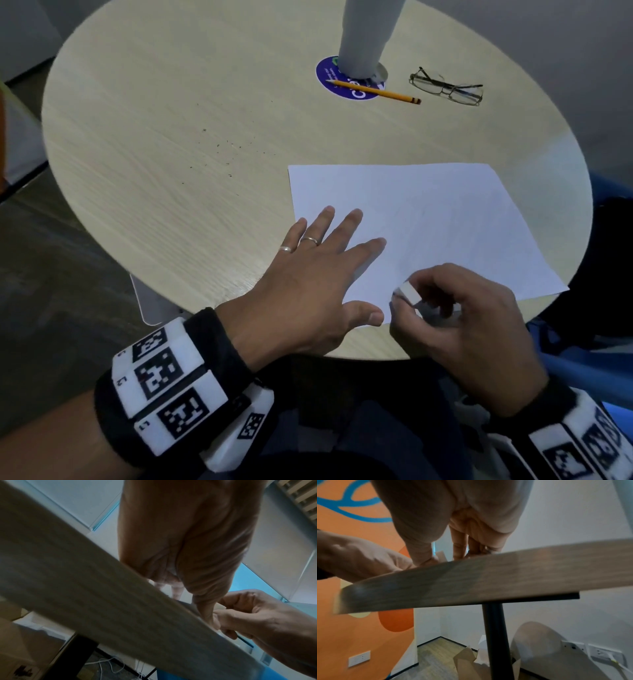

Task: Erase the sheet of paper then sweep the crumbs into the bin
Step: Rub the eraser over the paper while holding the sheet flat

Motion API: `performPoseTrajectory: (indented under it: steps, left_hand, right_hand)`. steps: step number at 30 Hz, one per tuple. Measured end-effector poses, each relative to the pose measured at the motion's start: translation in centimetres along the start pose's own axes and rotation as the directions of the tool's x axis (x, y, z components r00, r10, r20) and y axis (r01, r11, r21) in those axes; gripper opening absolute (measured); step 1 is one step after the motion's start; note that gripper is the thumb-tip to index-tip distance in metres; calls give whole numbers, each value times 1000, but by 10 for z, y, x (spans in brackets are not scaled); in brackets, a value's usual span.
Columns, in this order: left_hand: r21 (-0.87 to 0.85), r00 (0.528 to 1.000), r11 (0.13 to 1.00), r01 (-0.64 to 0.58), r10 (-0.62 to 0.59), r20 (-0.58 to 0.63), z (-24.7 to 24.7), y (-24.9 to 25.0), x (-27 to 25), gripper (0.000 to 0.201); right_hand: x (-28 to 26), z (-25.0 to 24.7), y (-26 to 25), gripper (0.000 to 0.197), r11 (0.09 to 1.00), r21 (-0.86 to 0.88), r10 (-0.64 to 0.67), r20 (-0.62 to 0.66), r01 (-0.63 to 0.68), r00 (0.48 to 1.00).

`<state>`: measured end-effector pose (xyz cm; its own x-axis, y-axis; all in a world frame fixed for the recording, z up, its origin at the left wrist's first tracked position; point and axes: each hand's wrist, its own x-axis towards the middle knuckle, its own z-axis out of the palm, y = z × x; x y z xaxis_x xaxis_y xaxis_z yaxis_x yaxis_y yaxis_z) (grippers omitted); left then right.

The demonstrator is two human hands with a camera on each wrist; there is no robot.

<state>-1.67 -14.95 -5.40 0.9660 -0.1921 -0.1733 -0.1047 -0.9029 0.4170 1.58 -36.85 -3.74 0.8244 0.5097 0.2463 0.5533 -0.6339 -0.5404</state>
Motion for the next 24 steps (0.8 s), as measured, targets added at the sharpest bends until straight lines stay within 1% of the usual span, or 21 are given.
performPoseTrajectory:
  steps: [4, 6, 7, 10, 12, 16, 18, 22, 23, 24]
  left_hand:
    - [11, 1000, 1000, 0, 0, 0, -2, -1, 0, 89]
    - [12, 1000, 1000, -4, 4, -4, -1, -1, 0, 88]
    - [13, 1000, 1000, -5, 5, -4, -1, -1, 1, 87]
    - [18, 1000, 1000, 3, -3, 3, -1, -1, 1, 88]
    - [21, 1000, 1000, 10, -10, 10, -2, -1, 1, 88]
    - [19, 1000, 1000, 6, -6, 21, -3, -2, 4, 91]
    - [4, 1000, 1000, 4, -4, 21, -3, -2, 3, 91]
    - [0, 1000, 1000, -7, 7, 10, -4, -3, 1, 89]
    - [-5, 1000, 1000, -7, 7, 12, -4, -3, 1, 89]
    - [-7, 1000, 1000, -8, 9, 18, -3, -4, 2, 90]
  right_hand:
    - [-2, 2, -5, 17, 995, 72, 71, -16, -70, 997]
    - [-5, 4, -8, 12, 981, 160, 112, -5, -110, 994]
    - [-6, 6, -10, 12, 979, 173, 110, -6, -107, 994]
    - [-5, 11, -11, 17, 988, 134, 72, -14, -70, 997]
    - [-1, 8, -5, 19, 986, 148, 85, -9, -82, 996]
    - [6, -9, 20, 17, 962, 198, 195, -14, -189, 981]
    - [7, -10, 17, 19, 967, 188, 178, -22, -171, 984]
    - [5, -1, -5, 18, 987, 147, 53, 39, -58, 998]
    - [5, -2, -1, 18, 986, 150, 65, 42, -71, 997]
    - [6, -5, 7, 20, 980, 165, 105, 33, -109, 994]
